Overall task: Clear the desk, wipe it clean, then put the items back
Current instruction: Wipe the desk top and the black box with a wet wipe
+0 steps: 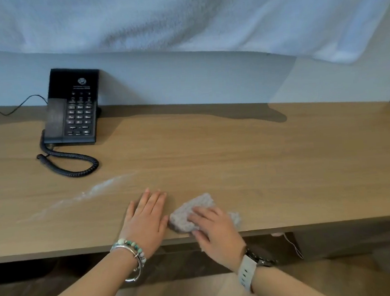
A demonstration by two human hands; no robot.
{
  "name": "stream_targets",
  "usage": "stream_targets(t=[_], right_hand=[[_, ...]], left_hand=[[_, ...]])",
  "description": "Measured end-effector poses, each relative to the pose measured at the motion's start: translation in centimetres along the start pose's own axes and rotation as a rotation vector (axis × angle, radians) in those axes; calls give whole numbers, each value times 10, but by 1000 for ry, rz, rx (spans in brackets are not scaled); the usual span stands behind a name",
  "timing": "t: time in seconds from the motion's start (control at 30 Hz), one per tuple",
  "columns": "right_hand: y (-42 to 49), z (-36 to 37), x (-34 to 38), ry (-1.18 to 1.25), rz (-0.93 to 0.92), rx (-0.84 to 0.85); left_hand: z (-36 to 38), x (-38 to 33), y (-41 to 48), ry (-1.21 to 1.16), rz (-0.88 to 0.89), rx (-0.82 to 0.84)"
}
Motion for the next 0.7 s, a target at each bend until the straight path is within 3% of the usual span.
stream_targets(t=[0.07,0.13,0.17,0.27,0.33,0.47,0.53,0.57,0.6,0.63,0.7], right_hand=[[4,-20,-28,84,33,-94],[1,-57,-86,-18,264,-322],[-5,-79,-119,-114,449,-336],[-36,-117,-178,-206,969,-67],[-39,-102,-169,-268,899,26],[-26,-46,-81,-283,299,-22],[-14,-36,-42,-123,46,71],[-10,-34,-41,-56,11,150],[-8,-39,-45,-19,5,126],[-7,-49,-60,-37,52,-22],[-10,-79,-116,-90,340,-278]], left_hand=[[3,-10,4,3,-13,-5],[4,-22,7,16,-25,23],[6,-27,7,39,-30,52],[16,-37,10,116,-80,160],[19,-39,13,130,-122,199],[18,-41,14,126,-151,185],[18,-43,14,130,-176,168],[18,-44,14,128,-193,158],[18,-44,14,123,-211,150],[18,-45,15,122,-229,146],[17,-46,16,138,-256,145]])
Point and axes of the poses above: each hand's wrist, its own y-axis towards the middle knuckle, its own z-axis out of the palm, x = y × z, the point moved 2 cm from there along y, towards the middle knuckle
